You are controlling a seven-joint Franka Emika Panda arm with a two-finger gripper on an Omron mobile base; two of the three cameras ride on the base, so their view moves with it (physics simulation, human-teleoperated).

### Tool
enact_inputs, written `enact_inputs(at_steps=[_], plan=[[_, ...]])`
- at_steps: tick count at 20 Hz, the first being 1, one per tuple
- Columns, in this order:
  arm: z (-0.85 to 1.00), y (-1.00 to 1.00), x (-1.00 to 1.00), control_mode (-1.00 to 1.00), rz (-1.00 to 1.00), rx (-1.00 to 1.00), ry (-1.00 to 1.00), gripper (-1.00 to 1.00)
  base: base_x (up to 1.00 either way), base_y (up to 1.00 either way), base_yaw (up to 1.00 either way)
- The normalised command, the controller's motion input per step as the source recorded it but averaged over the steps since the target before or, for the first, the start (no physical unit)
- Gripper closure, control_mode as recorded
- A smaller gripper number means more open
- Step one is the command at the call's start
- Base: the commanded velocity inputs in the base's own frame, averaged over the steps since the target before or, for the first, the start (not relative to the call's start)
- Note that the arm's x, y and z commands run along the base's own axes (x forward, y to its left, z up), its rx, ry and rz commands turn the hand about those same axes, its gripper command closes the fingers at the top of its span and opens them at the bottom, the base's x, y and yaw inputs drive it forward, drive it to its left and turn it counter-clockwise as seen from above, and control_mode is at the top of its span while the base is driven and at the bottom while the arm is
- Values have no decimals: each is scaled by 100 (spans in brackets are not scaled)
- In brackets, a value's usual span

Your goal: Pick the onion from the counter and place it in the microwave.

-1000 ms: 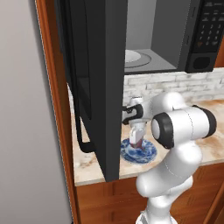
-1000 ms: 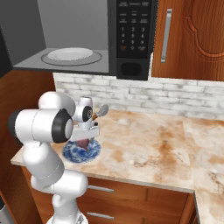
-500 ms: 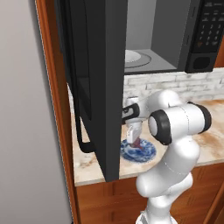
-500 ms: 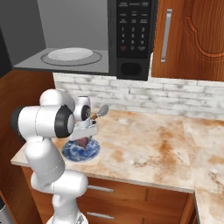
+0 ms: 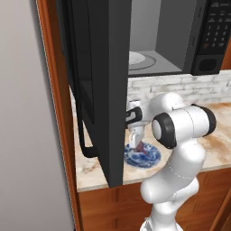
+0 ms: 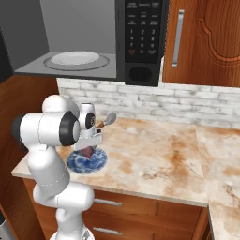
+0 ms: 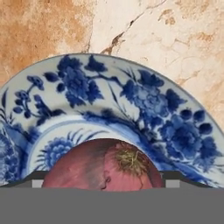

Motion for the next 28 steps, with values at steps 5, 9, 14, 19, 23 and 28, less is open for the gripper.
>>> enact_inputs(at_steps=[5,9,14,19,23,28], plan=[[65,-13,-76,-100,0,13,-7,100,0,0,0],[100,-4,-100,-100,0,22,-14,100,0,0,0],[100,0,-99,-100,-1,19,-21,100,0,0,0],[100,0,-96,-100,-7,5,-29,100,0,0,0],[100,0,-61,-100,-6,3,-27,100,0,0,0],[100,18,-16,-100,-24,7,-27,100,0,0,0]])
